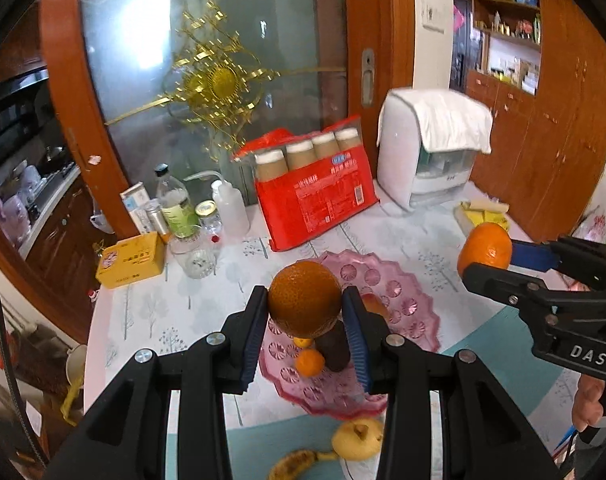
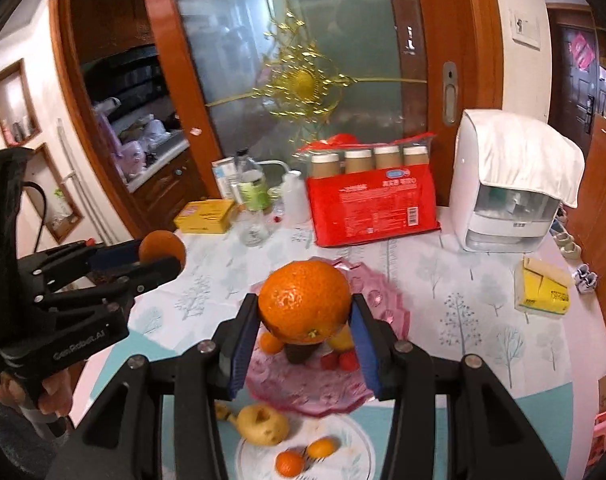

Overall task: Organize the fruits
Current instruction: 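Lift and carry the tangerine and orange over the pink bowl with both tools, then open both tools to release tangerine and orange into the bowl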

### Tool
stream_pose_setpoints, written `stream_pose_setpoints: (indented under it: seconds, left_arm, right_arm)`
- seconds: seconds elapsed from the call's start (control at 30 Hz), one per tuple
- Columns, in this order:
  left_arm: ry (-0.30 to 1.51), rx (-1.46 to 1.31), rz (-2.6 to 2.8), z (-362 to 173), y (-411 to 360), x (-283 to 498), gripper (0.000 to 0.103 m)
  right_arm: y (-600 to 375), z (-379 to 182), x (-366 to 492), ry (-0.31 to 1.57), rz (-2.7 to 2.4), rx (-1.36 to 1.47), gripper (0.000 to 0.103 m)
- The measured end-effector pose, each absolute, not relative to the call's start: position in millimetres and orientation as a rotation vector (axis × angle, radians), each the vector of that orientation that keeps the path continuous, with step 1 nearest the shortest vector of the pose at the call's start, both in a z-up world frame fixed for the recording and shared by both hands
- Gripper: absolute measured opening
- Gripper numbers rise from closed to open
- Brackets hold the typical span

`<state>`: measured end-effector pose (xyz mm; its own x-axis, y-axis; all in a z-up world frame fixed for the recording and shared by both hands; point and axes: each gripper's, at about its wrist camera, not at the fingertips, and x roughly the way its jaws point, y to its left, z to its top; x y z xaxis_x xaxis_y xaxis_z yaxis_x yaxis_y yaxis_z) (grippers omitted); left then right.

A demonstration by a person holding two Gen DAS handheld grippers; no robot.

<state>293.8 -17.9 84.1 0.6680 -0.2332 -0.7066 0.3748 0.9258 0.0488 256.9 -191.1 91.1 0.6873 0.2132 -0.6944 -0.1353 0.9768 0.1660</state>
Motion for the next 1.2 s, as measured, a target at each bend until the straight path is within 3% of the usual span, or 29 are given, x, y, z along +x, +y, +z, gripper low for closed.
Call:
stream_pose_setpoints:
  seconds: [0.47,0.87,0.93,1.0,1.2]
  left_arm:
    - [1.034,0.256,-0.402,-61.9,-55.8,394.1,0.037]
    - [1.112,0.205,-0.413,-122.8,-74.0,430.7,0.037]
    - [1.122,0.192,-0.414,-125.7,-73.9,433.2,0.042]
    - [1.125,0.174,-0.416,-127.5,-72.5,434.6,0.062]
    - [1.095,0.18,-0.409,-121.9,-71.8,430.2,0.068]
  right_arm:
    - [-217.5,-74.8,335.1,1.14,0.027,0.162,0.046]
    - [-212.4,-109.9,338.3,1.188,0.031,0.12,0.047]
    - [-211.3,-110.6,337.0,1.179,0.032,0.116,0.047]
    - [-211.8,-111.1,336.6,1.171,0.03,0.119,0.047]
    - [-217.3,-104.4,333.5,1.13,0.022,0.154,0.047]
